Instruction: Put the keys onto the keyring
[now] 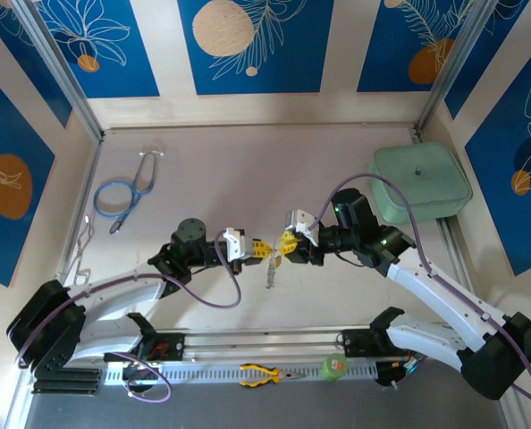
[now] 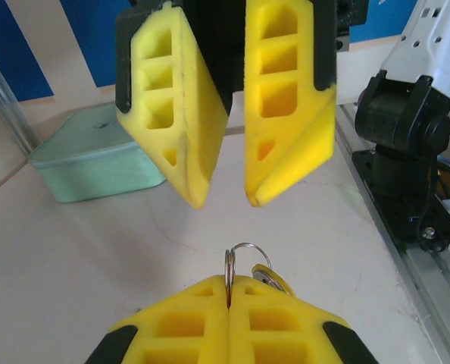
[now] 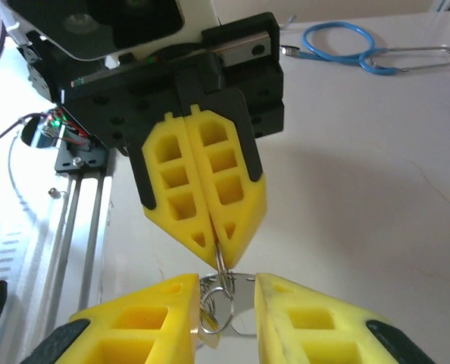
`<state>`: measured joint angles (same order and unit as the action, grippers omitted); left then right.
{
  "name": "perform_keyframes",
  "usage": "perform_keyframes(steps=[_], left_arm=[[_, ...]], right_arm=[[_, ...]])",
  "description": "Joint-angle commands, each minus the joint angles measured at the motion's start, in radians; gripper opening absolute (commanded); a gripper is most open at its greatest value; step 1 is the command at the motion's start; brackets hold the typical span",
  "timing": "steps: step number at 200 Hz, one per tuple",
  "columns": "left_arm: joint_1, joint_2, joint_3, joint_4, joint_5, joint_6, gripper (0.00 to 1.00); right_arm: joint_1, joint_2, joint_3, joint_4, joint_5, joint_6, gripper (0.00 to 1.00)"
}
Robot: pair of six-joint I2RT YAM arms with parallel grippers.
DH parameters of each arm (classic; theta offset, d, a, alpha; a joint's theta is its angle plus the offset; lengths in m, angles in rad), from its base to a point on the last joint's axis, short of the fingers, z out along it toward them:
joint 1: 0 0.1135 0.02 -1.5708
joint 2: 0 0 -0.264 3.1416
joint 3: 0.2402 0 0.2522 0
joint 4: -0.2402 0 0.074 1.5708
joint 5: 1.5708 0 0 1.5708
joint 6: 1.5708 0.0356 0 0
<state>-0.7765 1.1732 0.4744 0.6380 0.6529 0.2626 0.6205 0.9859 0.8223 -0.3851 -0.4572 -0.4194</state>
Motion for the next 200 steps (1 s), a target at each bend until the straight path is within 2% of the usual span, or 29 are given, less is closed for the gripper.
perform_keyframes(steps=[1, 65, 92, 117, 135, 147, 153, 175, 200], left_arm=[[-0.008, 0.005, -0.006, 0.093, 0.046, -0.044, 0.0], [-0.008, 0.016, -0.005, 0.101, 0.057, -0.052, 0.0], [-0.008, 0.017, -0.004, 0.116, 0.061, -0.061, 0.0], [-0.007, 0.016, -0.006, 0.129, 0.062, -0.072, 0.0], [-0.009, 0.014, -0.011, 0.129, 0.052, -0.072, 0.0], [-0.007, 0.008, -0.014, 0.111, 0.023, -0.066, 0.26], [-0.008, -0.001, -0.015, 0.09, 0.005, -0.054, 0.32], [-0.008, -0.039, 0.004, -0.061, -0.034, 0.02, 0.33], [-0.007, -0.065, 0.034, -0.189, -0.045, 0.078, 0.28]], right_arm=[[0.009, 0.01, -0.016, 0.026, -0.059, 0.024, 0.26], [0.031, 0.045, -0.008, -0.005, 0.009, -0.01, 0.25], [0.035, 0.051, -0.006, 0.015, 0.005, -0.006, 0.18], [0.031, 0.055, -0.002, 0.021, -0.003, -0.007, 0.01], [0.029, 0.053, 0.012, -0.001, 0.0, -0.019, 0.0], [0.03, 0.055, 0.031, -0.029, 0.007, -0.035, 0.0], [0.034, 0.057, 0.043, -0.047, 0.019, -0.049, 0.0], [0.068, 0.078, 0.095, -0.15, 0.134, -0.134, 0.0], [0.116, 0.129, 0.168, -0.26, 0.25, -0.215, 0.0]])
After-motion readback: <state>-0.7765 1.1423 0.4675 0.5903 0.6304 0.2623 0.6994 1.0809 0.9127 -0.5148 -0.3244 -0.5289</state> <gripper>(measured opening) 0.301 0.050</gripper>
